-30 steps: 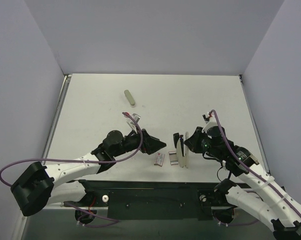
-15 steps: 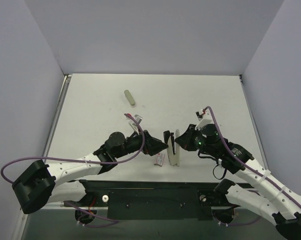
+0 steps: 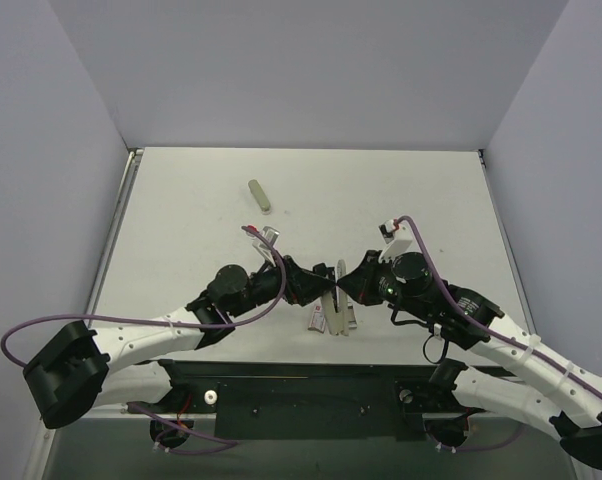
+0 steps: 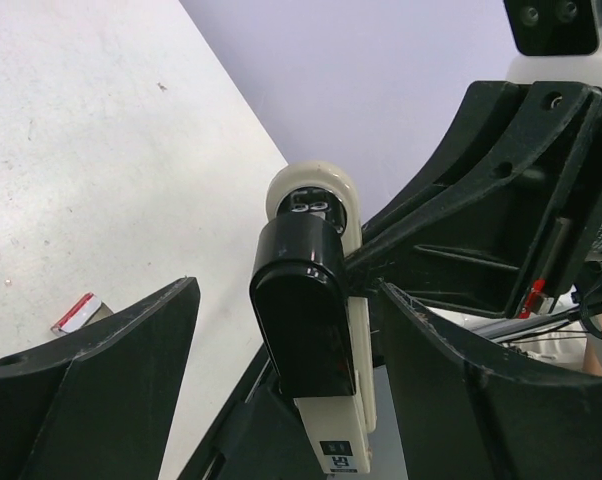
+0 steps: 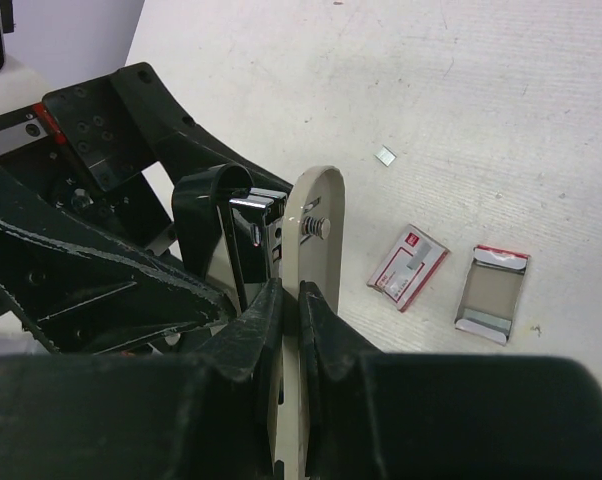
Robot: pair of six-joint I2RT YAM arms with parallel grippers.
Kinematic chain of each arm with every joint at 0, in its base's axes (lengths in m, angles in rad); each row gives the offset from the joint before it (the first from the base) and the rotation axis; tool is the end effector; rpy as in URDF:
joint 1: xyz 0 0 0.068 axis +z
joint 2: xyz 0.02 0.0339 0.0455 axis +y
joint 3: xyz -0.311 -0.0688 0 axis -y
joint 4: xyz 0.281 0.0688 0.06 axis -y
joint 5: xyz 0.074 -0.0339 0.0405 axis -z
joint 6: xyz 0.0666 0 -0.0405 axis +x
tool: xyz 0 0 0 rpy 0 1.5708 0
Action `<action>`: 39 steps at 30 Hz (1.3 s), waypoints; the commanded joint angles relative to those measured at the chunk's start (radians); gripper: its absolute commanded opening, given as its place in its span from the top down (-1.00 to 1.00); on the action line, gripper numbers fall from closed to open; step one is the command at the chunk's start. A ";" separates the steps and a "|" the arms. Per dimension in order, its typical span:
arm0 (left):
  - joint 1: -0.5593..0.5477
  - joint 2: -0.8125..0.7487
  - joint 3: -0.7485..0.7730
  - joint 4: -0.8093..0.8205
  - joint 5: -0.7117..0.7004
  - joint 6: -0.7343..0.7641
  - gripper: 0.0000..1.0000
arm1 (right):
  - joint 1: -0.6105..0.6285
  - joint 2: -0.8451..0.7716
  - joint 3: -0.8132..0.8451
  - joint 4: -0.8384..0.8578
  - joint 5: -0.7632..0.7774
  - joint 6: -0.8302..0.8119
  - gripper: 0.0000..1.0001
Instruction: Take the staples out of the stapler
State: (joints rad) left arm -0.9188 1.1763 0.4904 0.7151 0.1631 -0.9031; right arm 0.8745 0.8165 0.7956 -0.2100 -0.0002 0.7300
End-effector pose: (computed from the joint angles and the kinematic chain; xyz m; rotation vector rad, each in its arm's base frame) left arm 0.1708 -0.2415 0.2731 0.1621 1.7608 -1.5217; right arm 0.1450 0.1735 0.3621 -0.1412 1.9493 1.1132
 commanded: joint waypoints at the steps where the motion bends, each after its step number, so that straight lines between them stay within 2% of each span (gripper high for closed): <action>1: -0.008 -0.043 0.010 0.064 -0.045 -0.013 -0.61 | 0.027 0.001 0.062 0.098 0.063 0.016 1.00; 9: -0.008 -0.081 -0.010 0.064 -0.083 -0.016 -0.54 | 0.078 -0.004 0.063 0.089 0.126 0.012 1.00; 15: -0.008 -0.064 -0.007 0.087 -0.068 -0.026 -0.34 | 0.122 0.006 0.065 0.101 0.183 0.014 1.00; 19: -0.008 -0.070 -0.016 0.101 -0.070 -0.033 -0.10 | 0.162 0.000 0.060 0.106 0.246 0.012 1.00; 21: -0.008 -0.076 -0.018 0.099 -0.070 -0.030 0.06 | 0.181 0.001 0.057 0.109 0.272 0.012 1.00; 24: -0.008 -0.084 -0.018 0.098 -0.071 -0.025 0.41 | 0.207 -0.010 0.047 0.119 0.316 0.012 1.00; 25: -0.008 -0.086 -0.019 0.099 -0.070 -0.023 0.97 | 0.213 -0.011 0.044 0.121 0.321 0.012 1.00; 33: -0.005 -0.110 -0.007 0.064 -0.036 0.007 1.00 | 0.231 -0.037 0.042 0.078 0.329 -0.021 1.00; 34: -0.005 -0.112 -0.004 0.061 -0.018 0.010 1.00 | 0.230 -0.052 0.040 0.061 0.322 -0.027 0.83; 36: -0.005 -0.113 0.007 0.047 0.004 0.024 1.00 | 0.230 -0.079 0.039 0.035 0.315 -0.050 0.63; 39: -0.005 -0.110 0.013 0.053 0.044 0.038 1.00 | 0.231 -0.132 0.040 -0.014 0.324 -0.092 0.42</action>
State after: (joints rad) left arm -0.9215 1.0855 0.4641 0.7227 0.1383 -0.8944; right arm 1.1007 0.7593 0.7975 -0.2001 0.2852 0.6987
